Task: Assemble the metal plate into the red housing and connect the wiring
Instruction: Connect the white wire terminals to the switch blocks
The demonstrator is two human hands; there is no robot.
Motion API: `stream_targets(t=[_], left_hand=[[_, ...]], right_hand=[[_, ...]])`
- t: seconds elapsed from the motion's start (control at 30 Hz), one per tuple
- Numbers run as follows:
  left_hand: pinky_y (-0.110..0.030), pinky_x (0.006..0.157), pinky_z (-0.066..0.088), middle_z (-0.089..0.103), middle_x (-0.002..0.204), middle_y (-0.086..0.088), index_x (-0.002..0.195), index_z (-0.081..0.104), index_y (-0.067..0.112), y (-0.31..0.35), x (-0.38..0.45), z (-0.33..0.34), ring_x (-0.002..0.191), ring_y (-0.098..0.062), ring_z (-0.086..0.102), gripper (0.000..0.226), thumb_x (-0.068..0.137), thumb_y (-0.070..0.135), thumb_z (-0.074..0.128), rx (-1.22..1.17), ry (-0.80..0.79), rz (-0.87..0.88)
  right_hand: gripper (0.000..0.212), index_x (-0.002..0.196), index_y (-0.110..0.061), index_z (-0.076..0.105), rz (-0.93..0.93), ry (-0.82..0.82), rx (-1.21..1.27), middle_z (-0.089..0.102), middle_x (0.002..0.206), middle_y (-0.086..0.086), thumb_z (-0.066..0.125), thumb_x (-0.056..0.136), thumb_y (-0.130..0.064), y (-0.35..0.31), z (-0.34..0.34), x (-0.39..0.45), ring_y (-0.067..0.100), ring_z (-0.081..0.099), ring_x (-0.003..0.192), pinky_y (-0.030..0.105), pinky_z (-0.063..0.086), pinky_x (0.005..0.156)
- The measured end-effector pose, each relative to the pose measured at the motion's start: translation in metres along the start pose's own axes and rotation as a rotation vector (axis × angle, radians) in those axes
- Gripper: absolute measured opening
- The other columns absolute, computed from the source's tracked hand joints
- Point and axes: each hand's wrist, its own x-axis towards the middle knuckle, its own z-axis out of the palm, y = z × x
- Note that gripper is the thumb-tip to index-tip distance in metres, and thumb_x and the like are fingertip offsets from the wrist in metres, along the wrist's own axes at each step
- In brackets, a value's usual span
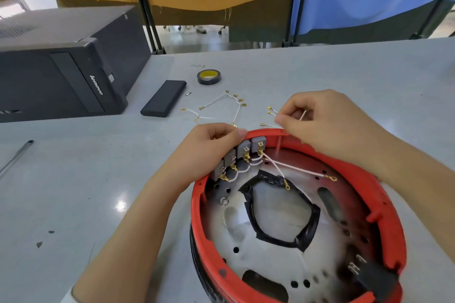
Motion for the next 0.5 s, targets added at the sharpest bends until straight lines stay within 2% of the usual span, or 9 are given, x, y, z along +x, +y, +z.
stream_targets(t=[0.1,0.17,0.2,0.27,0.37,0.43,0.5], left_hand=[[-0.034,0.061,0.051,0.074,0.095,-0.020,0.092,0.074,0.016,0.001,0.000,0.001,0.089,-0.046,0.070,0.022,0.093,0.035,0.064,-0.019,-0.036,-0.009],[-0.031,0.055,0.052,0.073,0.095,-0.022,0.092,0.074,0.015,0.003,-0.001,0.002,0.078,-0.040,0.070,0.021,0.094,0.032,0.063,-0.055,-0.065,-0.020],[-0.029,0.052,0.051,0.073,0.094,-0.023,0.091,0.074,0.014,0.003,-0.002,0.003,0.075,-0.035,0.069,0.021,0.094,0.031,0.063,-0.077,-0.077,-0.023],[-0.027,0.048,0.050,0.072,0.093,-0.024,0.090,0.074,0.013,0.005,-0.003,0.003,0.073,-0.031,0.068,0.021,0.094,0.029,0.062,-0.101,-0.081,-0.027],[-0.027,0.050,0.051,0.072,0.095,-0.023,0.091,0.075,0.014,0.006,-0.003,0.003,0.076,-0.033,0.068,0.020,0.094,0.030,0.062,-0.081,-0.064,-0.028],[-0.029,0.054,0.051,0.073,0.096,-0.022,0.093,0.075,0.016,0.005,-0.003,0.002,0.079,-0.036,0.067,0.021,0.094,0.032,0.062,-0.061,-0.067,-0.033],[-0.030,0.054,0.051,0.073,0.095,-0.023,0.093,0.075,0.016,0.004,-0.002,0.001,0.078,-0.036,0.066,0.021,0.094,0.033,0.062,-0.075,-0.084,-0.042]], right_hand=[[0.012,0.076,-0.026,0.067,0.043,-0.013,-0.001,0.061,0.065,-0.010,0.063,0.086,-0.020,0.021,-0.011,0.022,-0.005,0.053,0.046,0.011,0.039,0.044],[0.008,0.087,-0.020,0.067,0.115,-0.113,-0.002,0.060,0.074,-0.004,0.062,0.088,-0.015,0.037,-0.012,0.038,-0.002,0.051,0.039,0.012,0.036,0.035],[0.008,0.093,-0.019,0.067,0.150,-0.185,-0.021,0.060,0.078,-0.002,0.063,0.087,-0.014,0.045,-0.011,0.046,0.000,0.051,0.038,0.013,0.036,0.035],[0.019,0.103,-0.018,0.064,0.192,-0.293,-0.094,0.062,0.090,0.000,0.069,0.085,-0.017,0.057,-0.005,0.059,0.006,0.055,0.052,0.018,0.041,0.045],[0.033,0.109,-0.017,0.063,0.172,-0.298,-0.249,0.061,0.101,-0.001,0.075,0.079,-0.024,0.069,0.010,0.071,0.015,0.057,0.082,0.025,0.043,0.066],[0.031,0.107,-0.015,0.064,0.175,-0.282,-0.299,0.062,0.104,0.002,0.074,0.078,-0.023,0.075,0.018,0.074,0.017,0.056,0.089,0.027,0.042,0.075],[0.022,0.099,-0.010,0.068,0.201,-0.264,-0.317,0.066,0.102,0.007,0.072,0.080,-0.019,0.080,0.022,0.075,0.020,0.058,0.087,0.030,0.045,0.076]])
